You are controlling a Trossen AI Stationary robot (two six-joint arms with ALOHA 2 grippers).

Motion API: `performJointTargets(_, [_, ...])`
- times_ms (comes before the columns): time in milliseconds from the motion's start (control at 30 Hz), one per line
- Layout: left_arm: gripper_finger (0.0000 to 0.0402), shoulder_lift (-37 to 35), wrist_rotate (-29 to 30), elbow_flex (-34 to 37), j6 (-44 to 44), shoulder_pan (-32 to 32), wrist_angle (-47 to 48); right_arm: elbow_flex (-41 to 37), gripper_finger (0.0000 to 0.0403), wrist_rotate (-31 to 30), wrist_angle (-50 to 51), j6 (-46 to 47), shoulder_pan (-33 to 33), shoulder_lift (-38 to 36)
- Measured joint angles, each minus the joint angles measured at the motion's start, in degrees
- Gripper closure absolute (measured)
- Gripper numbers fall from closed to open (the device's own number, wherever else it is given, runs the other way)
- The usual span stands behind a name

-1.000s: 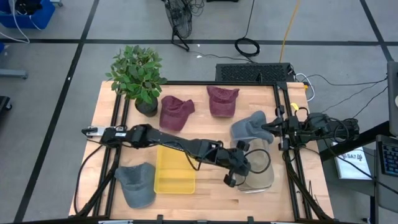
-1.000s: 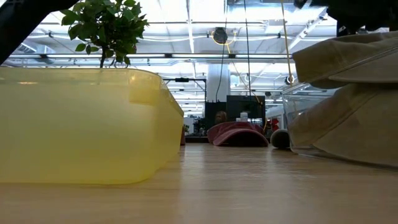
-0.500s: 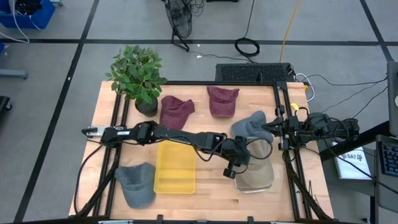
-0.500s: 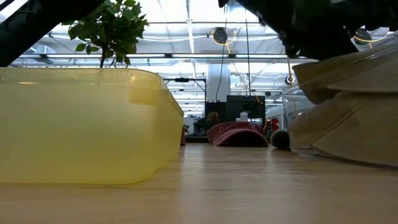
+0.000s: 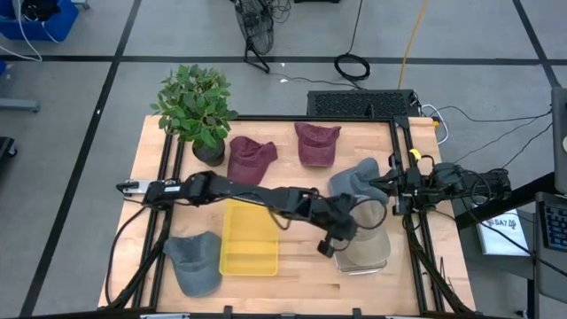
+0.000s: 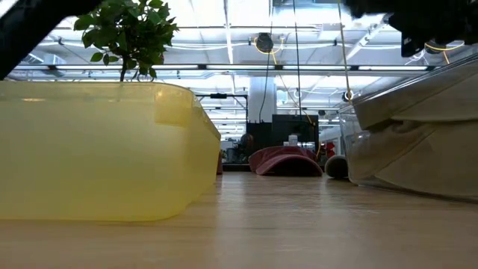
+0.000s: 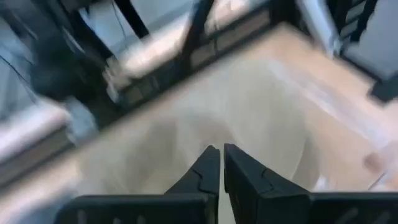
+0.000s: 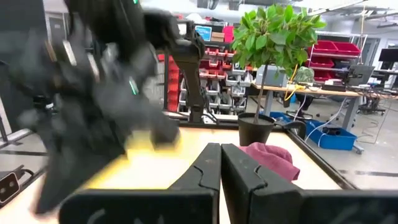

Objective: Pick & Place hat
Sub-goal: Put the brown cap into the transparent bin

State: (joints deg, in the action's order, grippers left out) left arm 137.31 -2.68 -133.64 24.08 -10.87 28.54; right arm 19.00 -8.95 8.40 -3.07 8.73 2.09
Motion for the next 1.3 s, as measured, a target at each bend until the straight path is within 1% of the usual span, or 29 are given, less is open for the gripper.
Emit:
performJointTargets(67, [0.0366, -2.55, 2.49, -0.07, 1.11, -1.14, 2.59, 0.00, 0.0403, 0.11, 0.46, -0.56, 0.02, 0.06])
performJointTargets(100, [0.0366, -4.17, 3.57, -0.06, 1.70, -1.63, 5.57, 0.00, 0.0403, 0.33, 0.85, -0.99, 0.01, 0.30])
performJointTargets(200, [0.0380, -8.98, 4.32, 0.01, 2.40, -2.99, 14.02, -0.02, 0.0403, 2.79, 1.78, -2.24, 0.01, 1.69])
performJointTargets(300, [0.0396, -14.19, 5.45, 0.02, 0.52, -4.42, 20.44, 0.80, 0.0403, 3.11, 1.73, -1.19, 0.07, 4.69])
performJointTargets(400, [0.0393, -18.54, 9.98, 0.02, -1.67, -6.21, 25.26, 2.93, 0.0403, 3.05, 1.39, -0.86, 0.06, 8.91])
performJointTargets(500, [0.0397, -22.57, 13.51, 0.02, -2.22, -7.43, 30.89, 6.73, 0.0403, 2.98, 2.26, -1.74, 0.07, 13.75])
performJointTargets(600, [0.0397, -26.67, 17.69, 0.02, -4.61, -7.11, 35.93, 12.07, 0.0403, 2.12, 6.29, -3.29, 0.07, 19.15])
performJointTargets(667, [0.0395, -29.32, 20.70, 0.61, -6.65, -6.21, 38.26, 16.08, 0.0403, -1.06, 10.28, -3.78, 0.27, 23.15])
performJointTargets(767, [0.0398, -35.43, 25.70, 4.51, -9.39, -5.00, 41.71, 22.49, 0.0403, -4.85, 16.08, -3.93, 1.15, 29.36])
performJointTargets(867, [0.0396, -44.42, 27.82, 11.80, -11.74, -3.51, 40.31, 27.78, 0.0403, -4.76, 21.40, -5.35, 2.73, 35.00])
performJointTargets(967, [0.0398, -54.80, 27.96, 22.89, -12.81, -2.92, 34.01, 31.66, 0.0403, -4.88, 24.76, -6.68, 4.99, 39.76])
performJointTargets(1000, [0.0398, -58.67, 27.37, 27.76, -12.91, -2.93, 30.80, 32.53, 0.0403, -5.26, 25.31, -6.97, 5.71, 41.11])
performJointTargets(1133, [0.0394, -72.67, 19.04, 48.61, -11.67, -2.98, 12.62, 36.16, 0.0403, -7.75, 25.54, -8.62, 8.76, 45.46])
performJointTargets(1167, [0.0395, -75.72, 17.90, 54.23, -10.83, -2.98, 7.68, 37.37, 0.0403, -8.01, 26.38, -8.60, 9.50, 46.54])
performJointTargets(1233, [0.0398, -80.99, 17.29, 65.28, -10.50, -3.02, -2.50, 40.50, 0.0403, -9.43, 30.48, -6.87, 10.84, 49.11])
performJointTargets(1300, [0.0397, -84.90, 18.27, 75.82, -11.33, -2.97, -12.30, 44.54, 0.0403, -10.96, 37.97, -3.46, 11.77, 52.10])
